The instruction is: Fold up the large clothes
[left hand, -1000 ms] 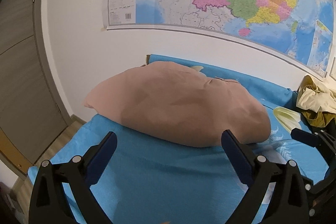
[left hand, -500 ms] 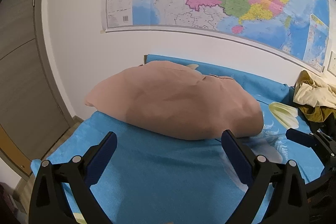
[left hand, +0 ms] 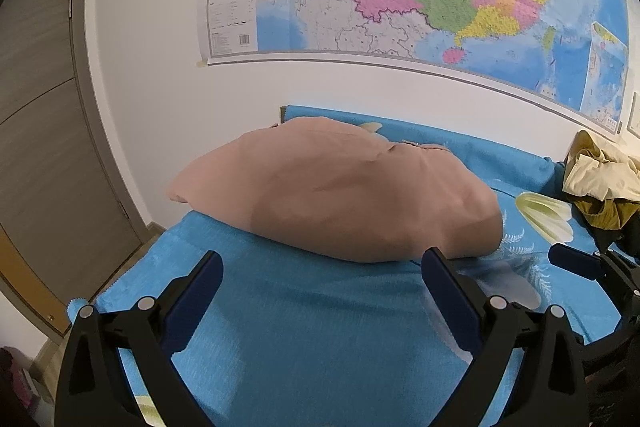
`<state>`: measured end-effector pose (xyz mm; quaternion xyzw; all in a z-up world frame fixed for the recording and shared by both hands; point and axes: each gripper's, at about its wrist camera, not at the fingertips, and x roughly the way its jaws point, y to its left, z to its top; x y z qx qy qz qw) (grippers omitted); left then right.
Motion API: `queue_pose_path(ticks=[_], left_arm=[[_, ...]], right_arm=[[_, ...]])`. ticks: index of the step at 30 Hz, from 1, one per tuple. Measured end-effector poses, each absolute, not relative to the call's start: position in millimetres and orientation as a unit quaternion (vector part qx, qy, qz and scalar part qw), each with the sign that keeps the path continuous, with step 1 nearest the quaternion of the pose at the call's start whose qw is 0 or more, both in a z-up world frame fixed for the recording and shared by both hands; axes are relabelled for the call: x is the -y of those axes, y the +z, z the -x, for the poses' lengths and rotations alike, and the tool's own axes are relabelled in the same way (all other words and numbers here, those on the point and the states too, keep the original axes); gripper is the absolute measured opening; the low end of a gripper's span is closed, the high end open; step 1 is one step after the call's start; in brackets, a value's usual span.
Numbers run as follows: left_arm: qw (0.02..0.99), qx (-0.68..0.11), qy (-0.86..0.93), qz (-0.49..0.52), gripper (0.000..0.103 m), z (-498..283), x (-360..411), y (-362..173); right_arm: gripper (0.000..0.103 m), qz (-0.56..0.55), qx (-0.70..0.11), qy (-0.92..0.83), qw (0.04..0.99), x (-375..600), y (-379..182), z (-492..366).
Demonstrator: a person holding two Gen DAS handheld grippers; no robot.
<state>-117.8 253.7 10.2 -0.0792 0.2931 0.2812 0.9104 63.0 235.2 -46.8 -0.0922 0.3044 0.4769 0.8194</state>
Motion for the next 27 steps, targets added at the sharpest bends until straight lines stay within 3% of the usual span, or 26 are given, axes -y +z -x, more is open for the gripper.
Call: queue_pose_path(ticks=[27], left_arm=[[0.906, -0.298, 0.291, 0.081, 0.096, 117.9, -252.8, 7.2]], right_arm=[[0.097, 0.086, -0.307, 0.475, 0.820, -229.7, -46.1, -65.7]])
